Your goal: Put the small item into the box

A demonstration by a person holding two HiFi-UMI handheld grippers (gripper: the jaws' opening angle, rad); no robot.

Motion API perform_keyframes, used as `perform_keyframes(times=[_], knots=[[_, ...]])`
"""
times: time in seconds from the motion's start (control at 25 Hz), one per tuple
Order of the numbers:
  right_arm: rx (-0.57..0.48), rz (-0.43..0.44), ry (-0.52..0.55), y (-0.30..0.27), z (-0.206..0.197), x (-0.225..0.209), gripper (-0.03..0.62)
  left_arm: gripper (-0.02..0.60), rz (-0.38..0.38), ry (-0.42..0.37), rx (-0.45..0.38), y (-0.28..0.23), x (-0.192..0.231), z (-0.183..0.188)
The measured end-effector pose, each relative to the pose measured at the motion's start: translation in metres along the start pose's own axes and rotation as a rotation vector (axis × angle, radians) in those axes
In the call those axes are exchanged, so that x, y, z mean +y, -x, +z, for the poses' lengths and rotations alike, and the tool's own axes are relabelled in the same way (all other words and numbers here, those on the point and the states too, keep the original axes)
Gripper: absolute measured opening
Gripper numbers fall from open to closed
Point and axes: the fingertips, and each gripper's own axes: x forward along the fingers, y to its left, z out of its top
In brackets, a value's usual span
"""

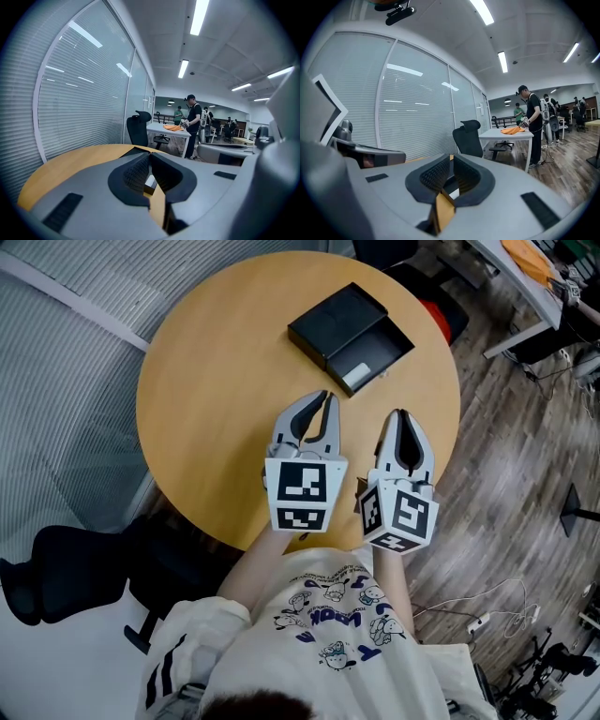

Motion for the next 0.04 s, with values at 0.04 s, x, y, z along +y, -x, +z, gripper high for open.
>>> perform_keyframes(times=[0.04], knots=[[0.000,-0.001,-0.001,0.0023,0.0008,0.0004,0.044,0.032,0.001,0.001,0.001,0.0021,0.0001,0.0005]])
